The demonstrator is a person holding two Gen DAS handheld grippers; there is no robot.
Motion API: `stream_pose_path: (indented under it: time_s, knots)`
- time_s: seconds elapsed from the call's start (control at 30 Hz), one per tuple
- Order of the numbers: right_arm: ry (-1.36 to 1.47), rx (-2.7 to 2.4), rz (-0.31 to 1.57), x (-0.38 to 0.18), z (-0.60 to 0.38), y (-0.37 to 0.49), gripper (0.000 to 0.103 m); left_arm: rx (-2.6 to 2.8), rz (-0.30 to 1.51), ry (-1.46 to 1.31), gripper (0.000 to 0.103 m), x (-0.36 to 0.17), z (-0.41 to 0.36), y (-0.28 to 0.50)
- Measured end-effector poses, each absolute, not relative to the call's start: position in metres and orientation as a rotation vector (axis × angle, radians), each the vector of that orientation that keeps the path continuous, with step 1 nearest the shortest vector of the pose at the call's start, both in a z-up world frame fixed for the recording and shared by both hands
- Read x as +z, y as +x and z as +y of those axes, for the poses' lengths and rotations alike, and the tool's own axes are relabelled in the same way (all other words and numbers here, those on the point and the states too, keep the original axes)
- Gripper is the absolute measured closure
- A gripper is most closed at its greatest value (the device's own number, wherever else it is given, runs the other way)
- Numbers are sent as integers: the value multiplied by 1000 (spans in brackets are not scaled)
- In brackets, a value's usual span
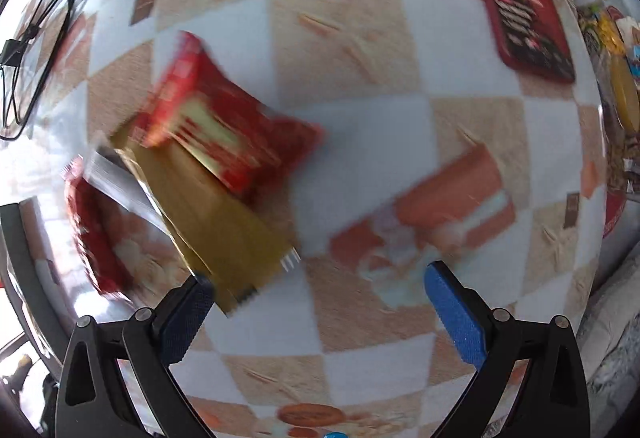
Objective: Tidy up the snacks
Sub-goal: 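Move both open tools back over the snack pile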
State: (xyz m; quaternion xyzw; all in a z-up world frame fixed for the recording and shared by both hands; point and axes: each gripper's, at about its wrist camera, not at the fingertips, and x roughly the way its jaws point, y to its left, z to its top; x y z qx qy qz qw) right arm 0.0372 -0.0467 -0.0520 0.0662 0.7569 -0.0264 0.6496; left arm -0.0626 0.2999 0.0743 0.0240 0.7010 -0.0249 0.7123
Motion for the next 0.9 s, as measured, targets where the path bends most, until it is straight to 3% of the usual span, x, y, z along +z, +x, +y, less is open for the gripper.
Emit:
stream_pose_path:
  time_s: [0.7,0.9]
  knots:
    - [105,-16,1690,-51,-132,-26,0,-60,1652,-69,24,8,219,45]
    - [100,-18,1673,-58,-104,-27,0,-1,1663,-34,24,-7,211,58]
